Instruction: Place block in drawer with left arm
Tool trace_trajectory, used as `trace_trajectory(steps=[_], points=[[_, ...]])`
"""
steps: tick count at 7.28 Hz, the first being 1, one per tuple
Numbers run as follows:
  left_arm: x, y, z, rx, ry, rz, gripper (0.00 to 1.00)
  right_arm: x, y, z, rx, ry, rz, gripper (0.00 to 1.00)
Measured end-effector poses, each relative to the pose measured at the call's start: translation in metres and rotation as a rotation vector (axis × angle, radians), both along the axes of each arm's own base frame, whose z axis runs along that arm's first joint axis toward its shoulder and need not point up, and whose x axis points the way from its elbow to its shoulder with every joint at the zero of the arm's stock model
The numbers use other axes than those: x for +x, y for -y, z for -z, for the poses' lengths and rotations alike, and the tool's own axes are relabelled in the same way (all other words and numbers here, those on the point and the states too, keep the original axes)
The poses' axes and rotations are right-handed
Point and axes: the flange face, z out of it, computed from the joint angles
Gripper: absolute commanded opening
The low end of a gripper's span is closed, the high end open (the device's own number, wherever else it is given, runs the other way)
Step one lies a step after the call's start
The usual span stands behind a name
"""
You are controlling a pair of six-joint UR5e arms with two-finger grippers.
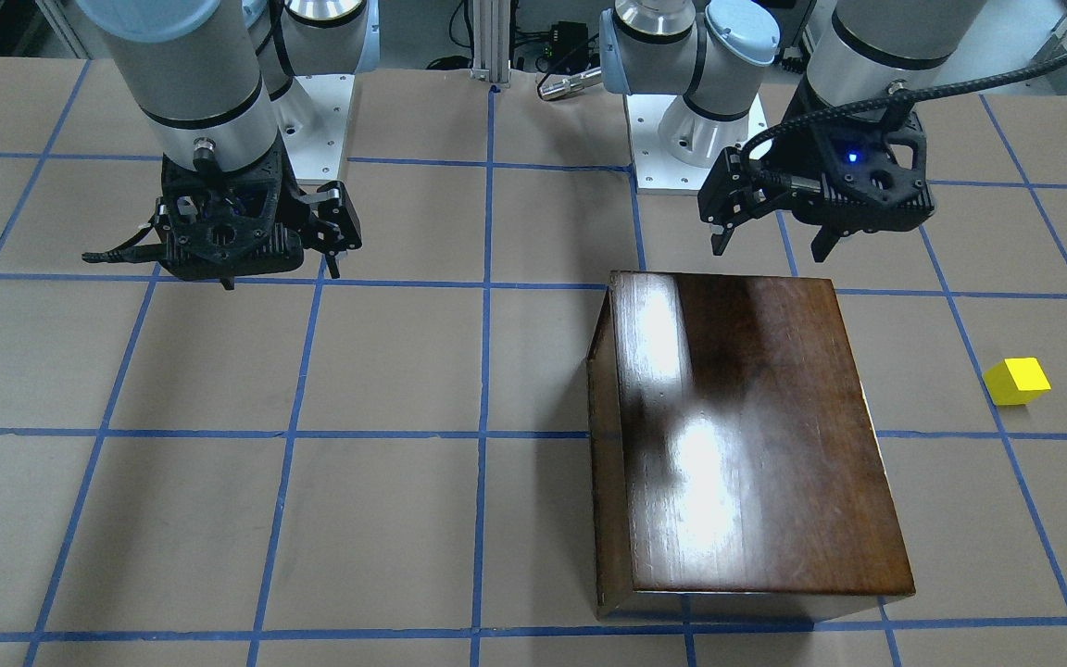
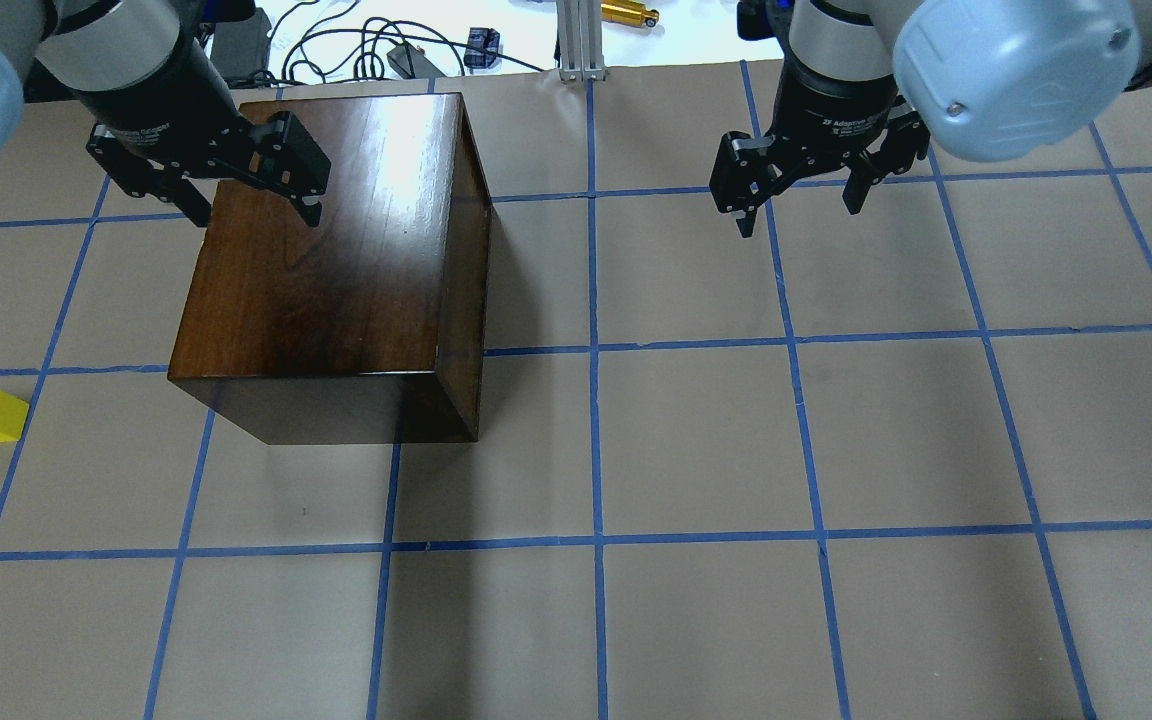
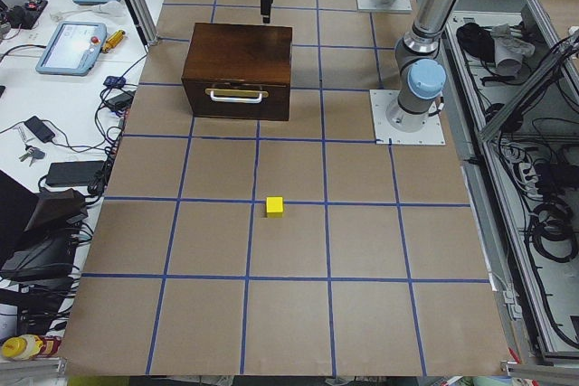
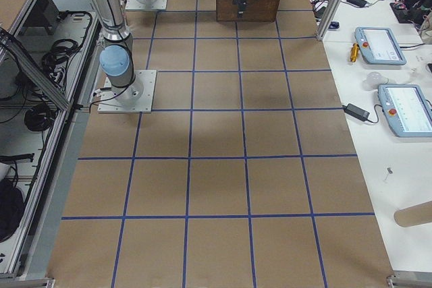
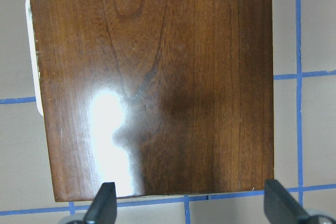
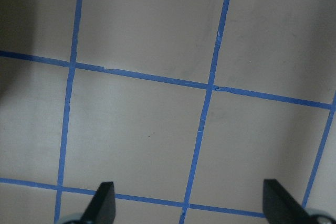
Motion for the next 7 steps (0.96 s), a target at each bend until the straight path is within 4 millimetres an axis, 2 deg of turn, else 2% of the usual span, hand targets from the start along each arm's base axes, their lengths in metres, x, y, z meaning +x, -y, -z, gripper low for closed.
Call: trace_trajectory(steps=[2, 3, 5, 7], points=[[0.031, 0.006, -0.002, -0.001, 0.000, -0.037, 1.00, 0.000, 0.000, 0.000, 0.000, 0.000, 0.001, 1.00], [0.058, 0.011, 0.000, 0.002, -0.001, -0.045, 1.00, 0.000, 0.000, 0.000, 0.000, 0.000, 0.000, 1.00], [0.135, 0.022, 0.014, 0.032, -0.011, -0.087, 1.00, 0.000, 0.000, 0.000, 0.000, 0.000, -0.001, 1.00], [0.192, 0.028, 0.034, 0.062, -0.019, -0.050, 1.00, 0.000, 0.000, 0.000, 0.000, 0.000, -0.001, 1.00]])
